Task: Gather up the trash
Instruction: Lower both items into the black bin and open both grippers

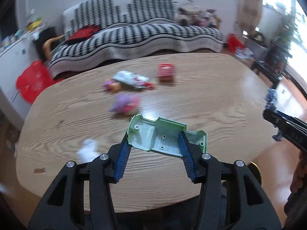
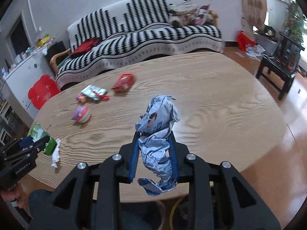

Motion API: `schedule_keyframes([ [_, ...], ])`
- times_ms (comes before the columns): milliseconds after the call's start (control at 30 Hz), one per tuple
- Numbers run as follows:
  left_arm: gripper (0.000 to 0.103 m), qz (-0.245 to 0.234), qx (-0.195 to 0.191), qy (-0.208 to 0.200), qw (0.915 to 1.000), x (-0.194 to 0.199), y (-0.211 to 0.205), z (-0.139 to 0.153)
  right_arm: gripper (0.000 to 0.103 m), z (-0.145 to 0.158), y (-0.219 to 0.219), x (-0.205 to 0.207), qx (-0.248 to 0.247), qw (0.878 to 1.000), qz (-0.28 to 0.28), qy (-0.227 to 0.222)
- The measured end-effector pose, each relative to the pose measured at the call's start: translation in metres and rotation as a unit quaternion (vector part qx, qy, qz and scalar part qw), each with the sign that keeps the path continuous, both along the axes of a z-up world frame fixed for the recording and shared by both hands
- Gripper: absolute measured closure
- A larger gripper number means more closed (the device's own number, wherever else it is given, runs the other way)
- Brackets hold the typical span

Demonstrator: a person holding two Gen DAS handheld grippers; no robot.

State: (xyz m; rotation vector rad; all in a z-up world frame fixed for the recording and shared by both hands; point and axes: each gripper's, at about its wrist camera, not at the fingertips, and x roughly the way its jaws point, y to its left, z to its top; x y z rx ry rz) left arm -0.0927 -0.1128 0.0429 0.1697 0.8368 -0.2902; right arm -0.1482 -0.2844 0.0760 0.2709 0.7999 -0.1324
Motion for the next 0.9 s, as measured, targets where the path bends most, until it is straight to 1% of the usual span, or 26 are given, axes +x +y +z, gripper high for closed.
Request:
schedule_keyframes([
  [67, 0.054, -0.023, -0.003, 0.007, 0.9997, -0.01, -0.03, -0.003, 0.074, -0.001, -0.017, -0.013, -0.001, 1.0, -0.013, 0.002],
  [167, 0.054, -0.052, 0.001, 0.014, 0.9986, -0.025, -0.065, -0.009, 0.074, -0.004, -0.038, -0.035, -0.006, 0.999, -0.031, 0.012],
  [267, 0.054, -0.085, -0.002, 0.029, 0.9959, -0.054, -0.103, -0.023, 0.074, -0.018, -0.057, -0.064, -0.017, 0.998, -0.045, 0.034],
  [367, 0.054, -0.127, 0.005, 0.044, 0.991, -0.084, -0.135, -0.041, 0.074, -0.037, -0.072, -0.093, -0.006, 0.997, -0.06, 0.05],
  [433, 0.054, -0.153, 0.009, 0.068, 0.9859, -0.106, -0.154, -0.061, 0.074, -0.055, -0.082, -0.113, -0.002, 0.996, -0.069, 0.064],
  [500, 0.054, -0.182, 0.019, 0.114, 0.9764, -0.13, -0.172, -0.096, 0.074, -0.085, -0.093, -0.135, 0.009, 0.993, -0.082, 0.089],
  [533, 0.054, -0.191, 0.028, 0.131, 0.9723, -0.138, -0.179, -0.111, 0.074, -0.101, -0.099, -0.145, 0.018, 0.991, -0.086, 0.103],
  [633, 0.054, -0.211, 0.054, 0.178, 0.9595, -0.153, -0.195, -0.158, 0.074, -0.169, -0.111, -0.168, 0.061, 0.978, -0.104, 0.169],
  [667, 0.054, -0.215, 0.064, 0.195, 0.9548, -0.156, -0.201, -0.176, 0.074, -0.184, -0.113, -0.173, 0.074, 0.975, -0.105, 0.184],
  [700, 0.054, -0.216, 0.073, 0.204, 0.952, -0.155, -0.204, -0.186, 0.074, -0.197, -0.113, -0.176, 0.082, 0.972, -0.105, 0.195],
  [733, 0.054, -0.216, 0.081, 0.217, 0.9485, -0.154, -0.206, -0.198, 0.074, -0.206, -0.113, -0.177, 0.085, 0.97, -0.105, 0.203],
  [800, 0.054, -0.21, 0.098, 0.235, 0.9439, -0.15, -0.209, -0.216, 0.074, -0.219, -0.111, -0.177, 0.092, 0.967, -0.103, 0.215],
  [900, 0.054, -0.206, 0.093, 0.258, 0.9393, -0.145, -0.208, -0.226, 0.074, -0.223, -0.107, -0.172, 0.09, 0.967, -0.1, 0.218],
])
